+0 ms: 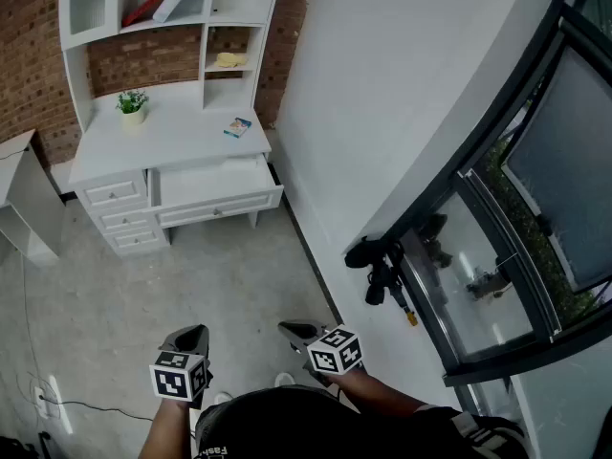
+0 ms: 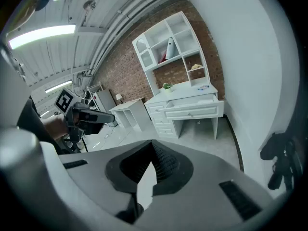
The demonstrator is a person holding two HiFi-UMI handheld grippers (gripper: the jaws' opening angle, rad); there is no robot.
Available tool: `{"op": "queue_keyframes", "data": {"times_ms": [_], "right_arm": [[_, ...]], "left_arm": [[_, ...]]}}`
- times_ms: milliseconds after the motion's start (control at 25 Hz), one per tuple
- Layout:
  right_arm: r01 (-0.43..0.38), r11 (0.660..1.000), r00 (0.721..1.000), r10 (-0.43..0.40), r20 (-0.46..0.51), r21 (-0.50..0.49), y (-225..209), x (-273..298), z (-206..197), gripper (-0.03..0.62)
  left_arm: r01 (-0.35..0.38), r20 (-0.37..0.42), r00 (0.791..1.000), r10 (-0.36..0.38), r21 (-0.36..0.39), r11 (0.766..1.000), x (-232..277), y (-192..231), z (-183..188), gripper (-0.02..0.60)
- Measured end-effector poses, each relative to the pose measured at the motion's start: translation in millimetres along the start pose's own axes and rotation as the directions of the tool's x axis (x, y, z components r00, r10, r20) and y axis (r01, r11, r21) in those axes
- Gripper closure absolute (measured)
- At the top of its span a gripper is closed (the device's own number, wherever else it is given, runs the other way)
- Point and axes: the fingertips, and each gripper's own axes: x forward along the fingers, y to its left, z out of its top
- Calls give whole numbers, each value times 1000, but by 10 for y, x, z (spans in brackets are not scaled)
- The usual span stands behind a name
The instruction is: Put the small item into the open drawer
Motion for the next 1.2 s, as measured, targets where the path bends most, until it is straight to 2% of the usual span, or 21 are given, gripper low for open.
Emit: {"op": "queue_keyframes", "data": {"times_ms": [720, 1200], "right_arm": [[26, 998, 999, -24, 25, -52, 381, 169, -9, 589], [33, 999, 999, -33, 1, -23, 946, 566, -146, 589]], "left_arm": [[30, 6, 1000, -30, 8, 1000, -195, 190, -104, 563], [27, -3, 1000, -27, -6, 1000, -643, 724, -379, 563]]}}
